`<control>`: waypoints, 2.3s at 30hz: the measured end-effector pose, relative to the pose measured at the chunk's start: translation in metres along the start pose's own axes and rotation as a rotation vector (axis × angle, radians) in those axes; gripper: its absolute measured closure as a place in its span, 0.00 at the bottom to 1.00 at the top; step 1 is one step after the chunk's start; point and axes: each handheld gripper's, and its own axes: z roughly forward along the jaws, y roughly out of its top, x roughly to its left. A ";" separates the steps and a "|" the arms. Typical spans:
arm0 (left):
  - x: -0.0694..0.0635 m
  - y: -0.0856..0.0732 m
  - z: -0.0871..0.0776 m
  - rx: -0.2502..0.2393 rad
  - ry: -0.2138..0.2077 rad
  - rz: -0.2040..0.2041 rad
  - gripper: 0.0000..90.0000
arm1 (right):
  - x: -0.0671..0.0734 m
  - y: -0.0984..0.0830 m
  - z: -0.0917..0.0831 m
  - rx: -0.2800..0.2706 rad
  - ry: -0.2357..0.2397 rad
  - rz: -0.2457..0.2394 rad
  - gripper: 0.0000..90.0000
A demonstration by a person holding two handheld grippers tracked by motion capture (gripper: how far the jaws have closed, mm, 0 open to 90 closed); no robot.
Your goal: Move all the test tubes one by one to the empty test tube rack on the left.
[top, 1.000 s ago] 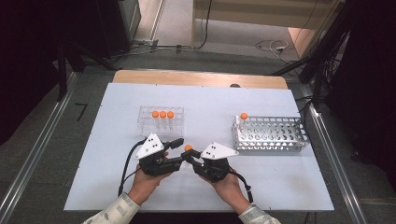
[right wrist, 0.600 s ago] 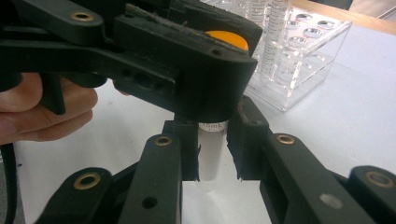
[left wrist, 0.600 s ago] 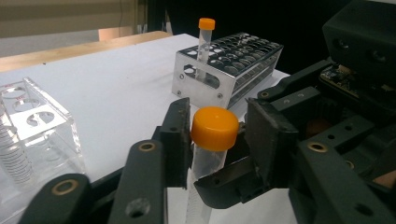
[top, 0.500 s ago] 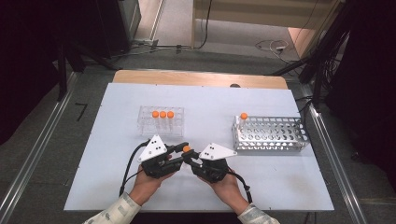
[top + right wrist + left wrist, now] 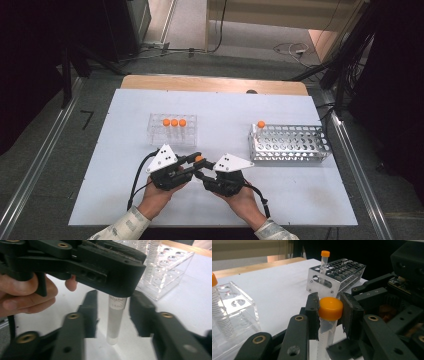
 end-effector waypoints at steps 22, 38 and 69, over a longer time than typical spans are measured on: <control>0.024 0.011 -0.022 -0.074 0.074 -0.091 0.77 | -0.020 -0.003 -0.026 -0.016 -0.051 0.025 0.42; 0.036 0.017 -0.033 -0.105 0.112 -0.119 0.77 | -0.027 -0.006 -0.034 -0.024 -0.072 0.045 0.41; 0.073 0.028 -0.051 -0.157 0.243 -0.191 0.77 | -0.030 -0.007 -0.035 -0.025 -0.078 0.055 0.41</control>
